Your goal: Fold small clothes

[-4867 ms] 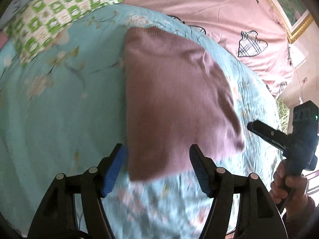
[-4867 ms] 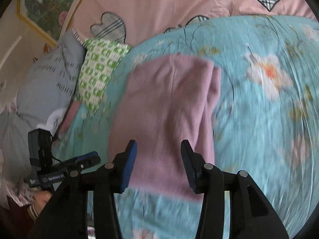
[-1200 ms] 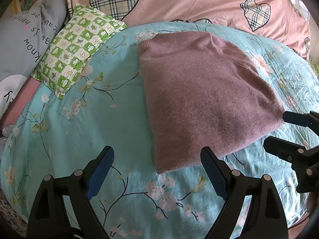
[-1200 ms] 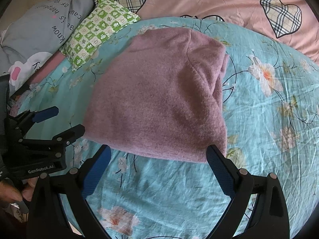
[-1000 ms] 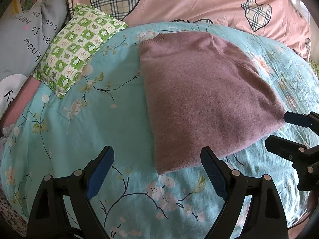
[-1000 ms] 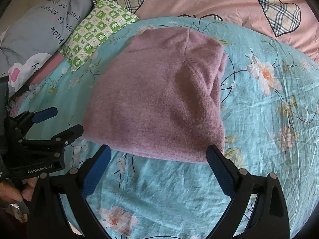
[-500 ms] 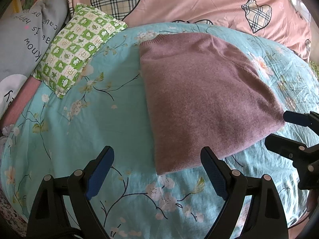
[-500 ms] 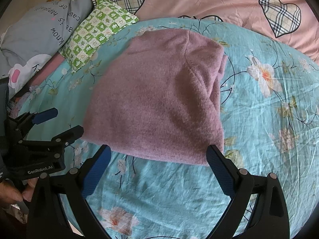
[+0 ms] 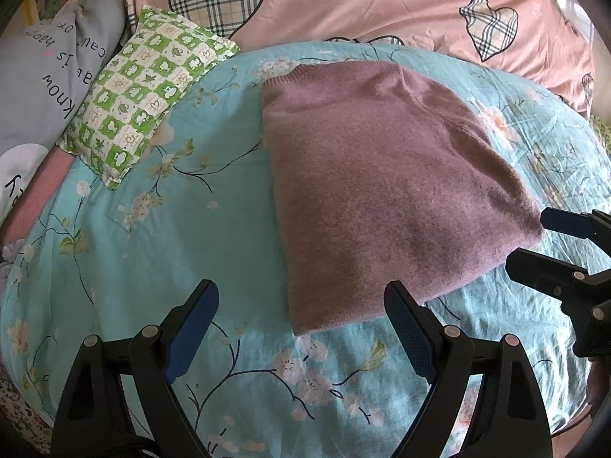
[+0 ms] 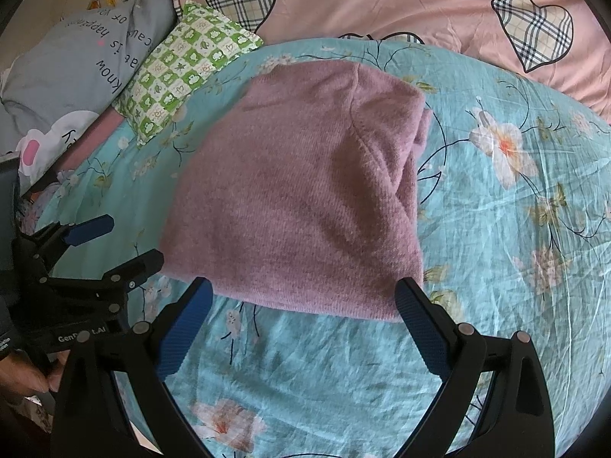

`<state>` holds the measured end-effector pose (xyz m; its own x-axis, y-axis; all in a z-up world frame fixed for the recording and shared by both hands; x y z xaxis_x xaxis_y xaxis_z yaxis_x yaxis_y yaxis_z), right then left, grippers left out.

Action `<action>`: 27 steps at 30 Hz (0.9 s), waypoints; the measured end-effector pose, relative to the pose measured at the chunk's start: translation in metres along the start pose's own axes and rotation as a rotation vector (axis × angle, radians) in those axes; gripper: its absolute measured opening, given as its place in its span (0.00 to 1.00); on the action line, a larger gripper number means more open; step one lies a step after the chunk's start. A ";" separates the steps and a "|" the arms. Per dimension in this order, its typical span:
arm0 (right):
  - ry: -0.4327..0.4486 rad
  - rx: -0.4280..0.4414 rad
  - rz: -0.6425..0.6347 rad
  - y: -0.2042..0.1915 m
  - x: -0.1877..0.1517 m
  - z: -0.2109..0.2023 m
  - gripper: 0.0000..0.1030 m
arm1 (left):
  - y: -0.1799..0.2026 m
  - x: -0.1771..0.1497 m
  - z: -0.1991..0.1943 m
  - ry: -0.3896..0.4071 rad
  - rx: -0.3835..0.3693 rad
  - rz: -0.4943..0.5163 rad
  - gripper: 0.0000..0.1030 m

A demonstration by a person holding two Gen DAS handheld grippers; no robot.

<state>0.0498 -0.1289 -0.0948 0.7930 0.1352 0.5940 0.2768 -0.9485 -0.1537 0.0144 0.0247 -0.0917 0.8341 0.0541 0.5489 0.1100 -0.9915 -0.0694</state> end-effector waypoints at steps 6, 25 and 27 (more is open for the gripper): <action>0.007 0.009 -0.008 0.005 0.007 -0.003 0.94 | 0.000 0.005 0.000 -0.002 0.007 -0.011 0.86; 0.018 0.019 -0.009 0.009 0.018 -0.008 0.94 | -0.004 0.013 -0.003 0.003 0.015 -0.024 0.86; 0.018 0.018 -0.008 0.009 0.018 -0.008 0.94 | -0.004 0.013 -0.004 -0.001 0.010 -0.029 0.86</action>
<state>0.0628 -0.1375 -0.0793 0.7810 0.1380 0.6091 0.2932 -0.9421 -0.1625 0.0227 0.0289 -0.0812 0.8311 0.0834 0.5498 0.1399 -0.9882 -0.0616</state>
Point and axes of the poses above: each gripper's, at about its wrist camera, not at the fingertips, and z roughly the way its jaws point, y to its right, x to its top, the point moved 1 cm from there along z, roughly the way its jaws point, and after that the axes turned 3 degrees about -x, right-handed, at the moved point
